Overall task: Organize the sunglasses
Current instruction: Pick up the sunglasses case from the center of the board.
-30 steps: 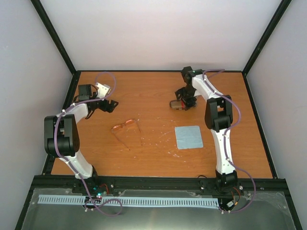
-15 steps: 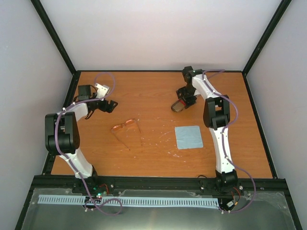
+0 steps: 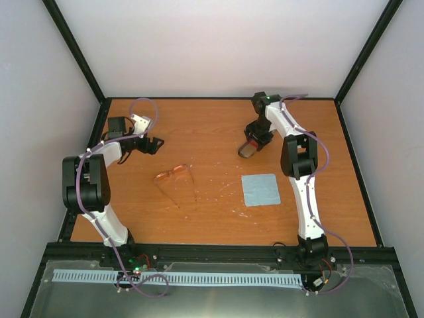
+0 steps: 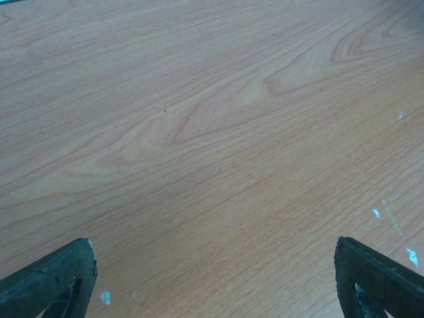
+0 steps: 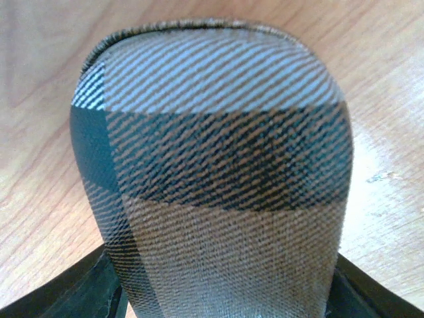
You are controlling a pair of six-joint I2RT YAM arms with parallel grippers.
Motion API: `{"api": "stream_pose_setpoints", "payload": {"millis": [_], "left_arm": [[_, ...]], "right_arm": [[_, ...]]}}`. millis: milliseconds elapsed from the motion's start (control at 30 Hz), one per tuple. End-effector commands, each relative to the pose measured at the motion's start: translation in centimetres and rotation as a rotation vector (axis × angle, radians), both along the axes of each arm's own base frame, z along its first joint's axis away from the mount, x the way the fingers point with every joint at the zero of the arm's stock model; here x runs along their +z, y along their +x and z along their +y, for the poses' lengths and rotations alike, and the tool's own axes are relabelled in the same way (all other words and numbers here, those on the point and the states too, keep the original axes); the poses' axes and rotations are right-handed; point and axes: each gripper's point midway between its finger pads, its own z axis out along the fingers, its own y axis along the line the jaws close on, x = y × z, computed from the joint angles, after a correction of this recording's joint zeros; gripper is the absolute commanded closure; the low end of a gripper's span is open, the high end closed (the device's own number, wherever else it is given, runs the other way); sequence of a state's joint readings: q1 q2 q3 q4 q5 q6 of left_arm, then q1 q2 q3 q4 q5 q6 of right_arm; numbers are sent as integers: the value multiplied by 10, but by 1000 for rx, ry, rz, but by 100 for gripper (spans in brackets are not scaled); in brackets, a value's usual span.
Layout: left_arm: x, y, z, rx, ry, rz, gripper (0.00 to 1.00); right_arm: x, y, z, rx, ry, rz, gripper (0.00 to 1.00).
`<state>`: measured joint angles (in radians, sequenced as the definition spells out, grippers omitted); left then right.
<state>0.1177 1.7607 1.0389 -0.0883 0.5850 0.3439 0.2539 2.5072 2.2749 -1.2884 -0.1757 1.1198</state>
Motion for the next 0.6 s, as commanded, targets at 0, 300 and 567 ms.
{"api": "stream_pose_setpoints", "payload": {"millis": [0, 300, 567], "left_arm": [[30, 13, -6, -23, -66, -60, 3], [83, 3, -74, -214, -263, -56, 3], [101, -28, -136, -382, -349, -30, 0]], "right_arm": [[27, 7, 8, 141, 43, -71, 63], [116, 24, 120, 602, 666, -551, 61], [201, -20, 205, 938, 1123, -794, 59]]}}
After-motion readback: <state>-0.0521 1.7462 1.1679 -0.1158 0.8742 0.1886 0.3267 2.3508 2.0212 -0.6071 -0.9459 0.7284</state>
